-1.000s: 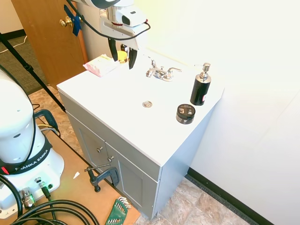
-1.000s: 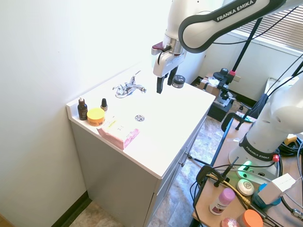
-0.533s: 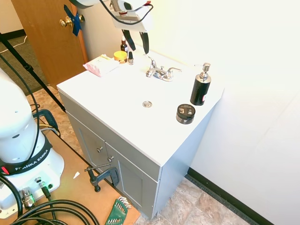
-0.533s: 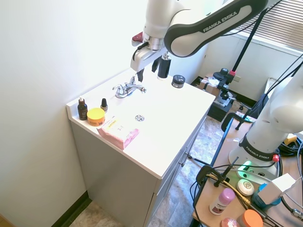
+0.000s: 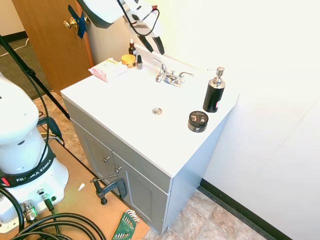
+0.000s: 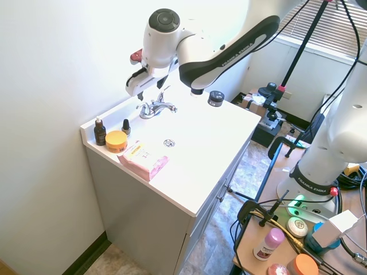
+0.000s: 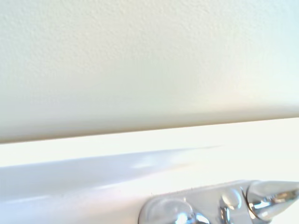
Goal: Turn on the hot water
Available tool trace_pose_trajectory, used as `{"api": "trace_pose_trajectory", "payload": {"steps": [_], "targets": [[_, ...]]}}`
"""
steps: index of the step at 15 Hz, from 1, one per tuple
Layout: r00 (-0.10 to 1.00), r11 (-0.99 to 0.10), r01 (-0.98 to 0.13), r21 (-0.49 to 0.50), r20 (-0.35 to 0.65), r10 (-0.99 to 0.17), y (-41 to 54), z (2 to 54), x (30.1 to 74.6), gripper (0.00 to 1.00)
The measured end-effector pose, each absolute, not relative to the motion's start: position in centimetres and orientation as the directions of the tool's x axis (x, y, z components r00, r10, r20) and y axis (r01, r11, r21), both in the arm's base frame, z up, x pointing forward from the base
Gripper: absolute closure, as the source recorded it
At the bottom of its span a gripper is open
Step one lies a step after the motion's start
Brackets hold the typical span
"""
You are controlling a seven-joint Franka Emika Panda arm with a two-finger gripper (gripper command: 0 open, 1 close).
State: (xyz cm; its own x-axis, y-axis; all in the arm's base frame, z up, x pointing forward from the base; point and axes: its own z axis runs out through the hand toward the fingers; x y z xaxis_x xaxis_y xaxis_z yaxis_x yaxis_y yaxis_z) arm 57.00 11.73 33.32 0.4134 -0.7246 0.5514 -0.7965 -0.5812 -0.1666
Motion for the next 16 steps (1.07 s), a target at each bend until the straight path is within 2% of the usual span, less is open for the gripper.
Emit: {"api": "trace_pose_trajectory", "payload": {"steps": [5, 8, 16], "targets": [[0.393, -0.574, -0.801, -0.170, 0.573, -0.719, 11.5, 30.7, 59.9, 0.00], [0.383, -0.552, -0.819, -0.154, 0.571, -0.726, 10.0, 29.6, 60.2, 0.00], [0.399, -0.533, -0.835, -0.133, 0.520, -0.755, 8.2, 30.8, 56.7, 0.00]]}}
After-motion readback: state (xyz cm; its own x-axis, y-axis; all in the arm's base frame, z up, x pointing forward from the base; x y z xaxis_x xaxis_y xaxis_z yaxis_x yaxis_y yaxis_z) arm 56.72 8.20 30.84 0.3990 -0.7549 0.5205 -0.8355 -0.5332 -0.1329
